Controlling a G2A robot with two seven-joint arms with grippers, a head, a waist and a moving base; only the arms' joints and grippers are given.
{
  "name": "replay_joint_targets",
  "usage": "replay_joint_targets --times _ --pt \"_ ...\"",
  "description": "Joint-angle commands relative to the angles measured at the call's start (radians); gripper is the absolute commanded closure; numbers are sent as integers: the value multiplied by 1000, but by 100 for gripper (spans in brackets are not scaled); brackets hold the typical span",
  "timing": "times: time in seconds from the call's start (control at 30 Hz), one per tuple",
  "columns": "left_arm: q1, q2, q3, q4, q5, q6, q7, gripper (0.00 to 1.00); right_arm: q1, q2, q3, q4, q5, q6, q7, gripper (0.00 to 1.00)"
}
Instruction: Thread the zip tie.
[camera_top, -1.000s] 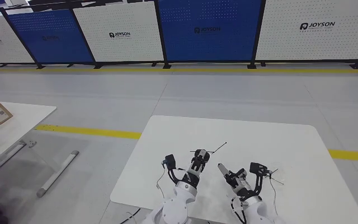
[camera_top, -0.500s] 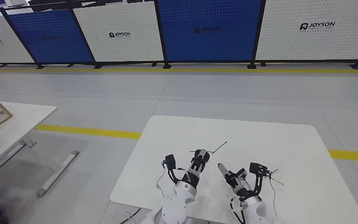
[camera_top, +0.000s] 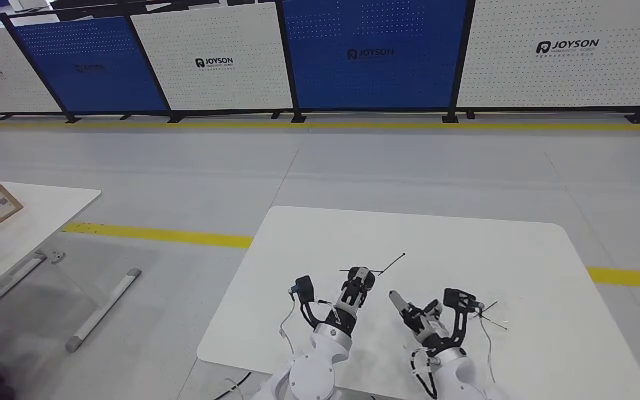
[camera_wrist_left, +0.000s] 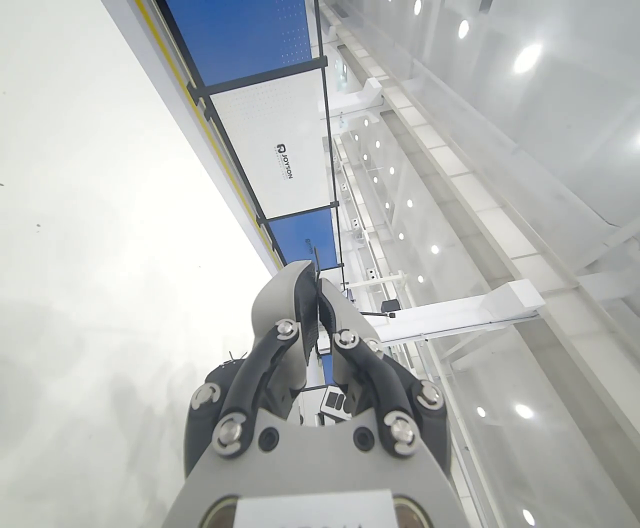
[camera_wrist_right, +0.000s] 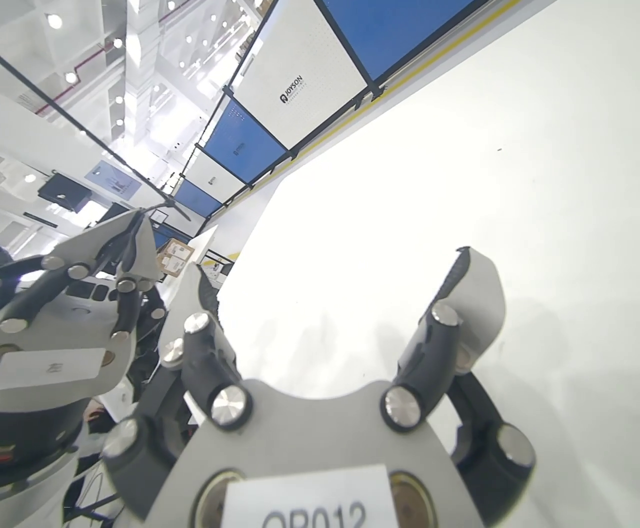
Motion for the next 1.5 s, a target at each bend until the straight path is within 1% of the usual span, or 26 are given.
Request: replay_joint_targets --times 0.0,0.03,0.27,0.33,0.47,0.53,0.63,0.73,0.9,0.97,1.07,1.1,1.13,1.17,1.23,1.33,1.4,1.47 --pt "0 0 0 0 0 0 0 100 15 -1 -12 4 -34 10 10 0" --pt "0 0 0 0 0 0 0 100 22 -1 -22 8 -57 14 10 0" --pt "0 0 0 0 0 0 0 100 22 -1 -22 8 -57 14 10 0" --pt "0 0 0 0 0 0 0 100 21 -1 -20 11 -58 9 -5 0" --pt "0 0 0 0 0 0 0 100 15 0 -25 15 -106 -21 -50 0" --pt "-2 0 0 1 6 -1 -5 100 16 2 -33 17 -154 -29 -62 0" --pt "-2 1 1 1 25 6 -8 100 29 2 -43 26 -211 -14 -60 0" --pt "0 2 -1 -7 27 28 -26 100 31 2 -44 28 -216 -11 -60 0" --pt "0 2 -1 -7 27 28 -26 100 31 2 -44 28 -216 -11 -60 0" --pt "-1 2 0 -6 27 27 -29 100 34 1 -48 36 -246 10 -77 0" --pt "-3 1 7 -4 20 25 -46 100 49 -2 -58 47 -239 -14 -71 0" --pt "-2 1 8 -5 21 25 -45 100 52 -3 -60 49 -242 -13 -71 20" --pt "-2 0 10 -5 22 24 -45 100 55 -4 -63 50 -243 -12 -72 52" --pt "-2 0 11 -5 23 23 -44 100 60 -5 -67 53 -242 -14 -65 56" --pt "-1 0 11 -5 19 22 -45 100 68 -6 -72 58 -247 -19 -54 55" --pt "-1 -1 11 -4 15 21 -48 100 75 -8 -76 65 -246 -22 -52 62" --pt "1 -1 11 -6 14 21 -53 100 78 -9 -77 67 -243 -27 -57 64" --pt "3 0 9 -9 14 21 -55 100 79 -10 -78 71 -241 -35 -63 63"
